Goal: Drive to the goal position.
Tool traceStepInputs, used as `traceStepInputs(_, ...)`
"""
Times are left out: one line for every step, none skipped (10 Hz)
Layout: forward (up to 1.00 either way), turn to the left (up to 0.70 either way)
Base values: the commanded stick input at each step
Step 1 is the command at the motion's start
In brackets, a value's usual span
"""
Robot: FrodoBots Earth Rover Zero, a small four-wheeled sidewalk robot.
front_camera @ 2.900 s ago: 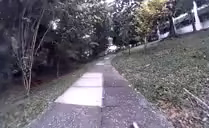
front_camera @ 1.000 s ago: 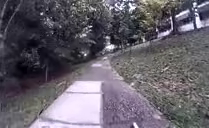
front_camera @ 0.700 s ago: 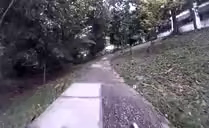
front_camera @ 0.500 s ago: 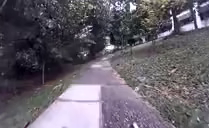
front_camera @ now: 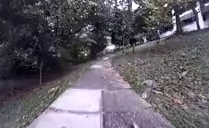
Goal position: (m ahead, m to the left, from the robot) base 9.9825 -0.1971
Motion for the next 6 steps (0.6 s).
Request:
traceStepInputs(0.70, -0.13)
traceStepInputs(0.70, -0.13)
traceStepInputs(0.70, -0.13)
traceStepInputs(0.70, -0.13)
traceStepInputs(0.70, -0.13)
traceStepInputs(0.70, -0.10)
